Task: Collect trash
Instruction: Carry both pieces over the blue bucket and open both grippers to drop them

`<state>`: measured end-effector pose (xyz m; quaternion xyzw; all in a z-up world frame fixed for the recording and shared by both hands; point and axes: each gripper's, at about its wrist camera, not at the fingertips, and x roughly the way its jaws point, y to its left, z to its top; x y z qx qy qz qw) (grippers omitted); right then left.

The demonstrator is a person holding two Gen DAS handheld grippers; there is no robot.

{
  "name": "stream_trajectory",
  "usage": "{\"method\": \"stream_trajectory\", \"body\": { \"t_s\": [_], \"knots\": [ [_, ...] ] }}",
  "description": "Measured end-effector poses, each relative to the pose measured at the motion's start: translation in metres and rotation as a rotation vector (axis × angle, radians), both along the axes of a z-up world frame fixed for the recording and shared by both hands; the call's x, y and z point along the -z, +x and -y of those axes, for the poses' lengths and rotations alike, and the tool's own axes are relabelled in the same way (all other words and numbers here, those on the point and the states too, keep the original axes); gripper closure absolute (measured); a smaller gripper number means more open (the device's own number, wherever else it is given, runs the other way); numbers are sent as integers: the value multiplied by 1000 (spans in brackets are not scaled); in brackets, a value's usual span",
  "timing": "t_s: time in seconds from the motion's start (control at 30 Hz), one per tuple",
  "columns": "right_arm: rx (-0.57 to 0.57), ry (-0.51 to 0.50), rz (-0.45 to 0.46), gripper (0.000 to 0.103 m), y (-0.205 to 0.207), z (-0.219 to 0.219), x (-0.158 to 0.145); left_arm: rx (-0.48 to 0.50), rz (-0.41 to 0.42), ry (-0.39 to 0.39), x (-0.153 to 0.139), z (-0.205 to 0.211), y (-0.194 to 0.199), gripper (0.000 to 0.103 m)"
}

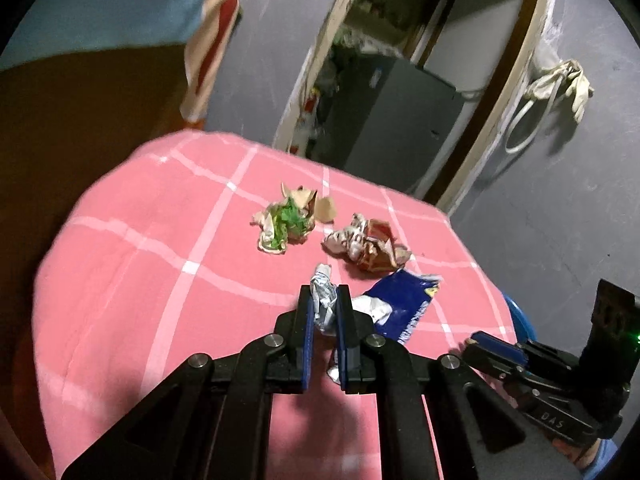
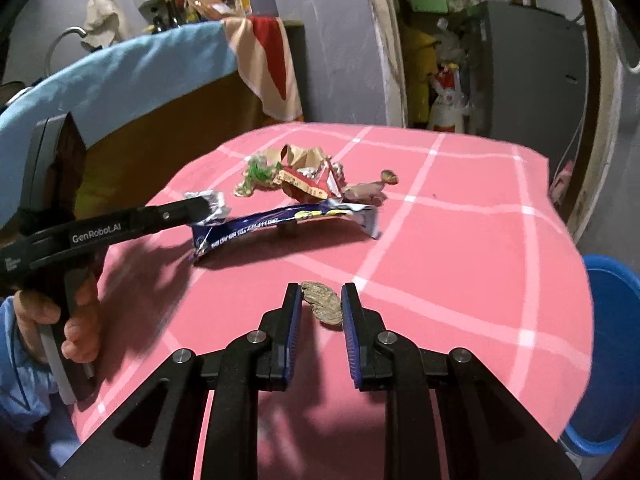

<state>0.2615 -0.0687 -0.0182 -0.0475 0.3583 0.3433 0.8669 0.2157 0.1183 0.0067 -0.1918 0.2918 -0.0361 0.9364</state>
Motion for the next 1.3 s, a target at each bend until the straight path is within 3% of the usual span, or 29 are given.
{"method": "stream_trajectory", "body": {
  "t_s": [0.3,0.67,0.87,1.1,1.3],
  "knots": [
    [28,83,114,85,-26,29,-17,-23,179,74,-24,33,-31,95],
    [148,213,366,85,-52,85,-68,66,366,94,-54,85,-34,95],
    [256,228,489,85,-61,121,-89,131,449,92,-69,127,-25,95],
    [366,190,590,85,-65,162,-105,233,469,67,-74,180,-5,95],
    [443,156,608,84,-61,190,-104,316,440,83,-71,220,18,95]
  ]
}}
